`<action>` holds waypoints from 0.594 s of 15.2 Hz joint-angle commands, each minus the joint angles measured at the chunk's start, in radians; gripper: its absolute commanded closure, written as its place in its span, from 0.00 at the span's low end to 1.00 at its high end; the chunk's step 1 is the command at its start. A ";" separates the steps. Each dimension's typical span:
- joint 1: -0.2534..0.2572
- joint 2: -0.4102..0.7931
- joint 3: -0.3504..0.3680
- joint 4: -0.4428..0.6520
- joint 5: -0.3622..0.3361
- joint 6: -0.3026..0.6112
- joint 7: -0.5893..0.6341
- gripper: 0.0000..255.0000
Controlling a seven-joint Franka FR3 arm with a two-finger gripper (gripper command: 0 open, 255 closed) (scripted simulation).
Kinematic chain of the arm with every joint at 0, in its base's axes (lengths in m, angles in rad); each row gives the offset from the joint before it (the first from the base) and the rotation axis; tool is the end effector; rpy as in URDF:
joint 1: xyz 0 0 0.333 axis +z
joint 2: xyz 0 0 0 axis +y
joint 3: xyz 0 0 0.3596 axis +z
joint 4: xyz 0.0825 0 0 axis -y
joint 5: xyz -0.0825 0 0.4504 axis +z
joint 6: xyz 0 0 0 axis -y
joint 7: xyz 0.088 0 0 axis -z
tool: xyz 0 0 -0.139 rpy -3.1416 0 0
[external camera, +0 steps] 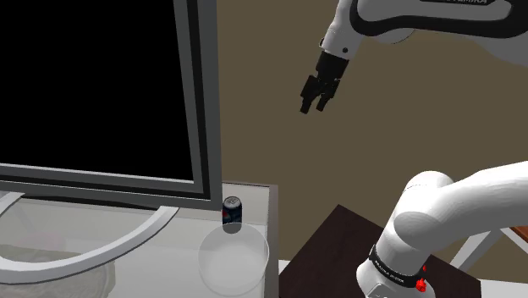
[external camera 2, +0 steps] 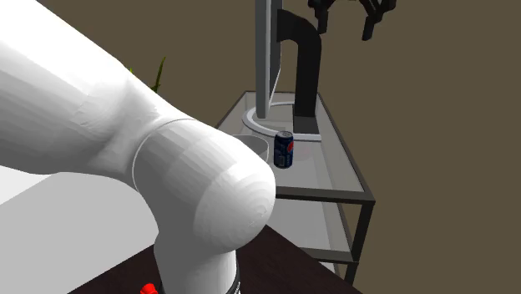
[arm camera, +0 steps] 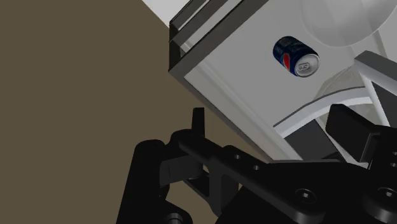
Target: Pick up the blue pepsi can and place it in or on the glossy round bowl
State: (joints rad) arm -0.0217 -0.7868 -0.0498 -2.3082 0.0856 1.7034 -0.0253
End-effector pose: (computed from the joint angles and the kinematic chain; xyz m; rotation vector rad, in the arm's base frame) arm 0.3607 -0.0202 0.6296 -3.0148 0.0579 -0.2816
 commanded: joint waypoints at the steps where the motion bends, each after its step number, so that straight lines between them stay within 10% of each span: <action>1: 0.000 0.000 0.000 0.000 0.000 0.000 0.000 0.00; 9: 0.048 0.128 0.120 -0.098 0.031 0.181 0.073 0.00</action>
State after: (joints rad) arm 0.0208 -0.6706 0.0575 -2.3919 0.1139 1.8628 0.0410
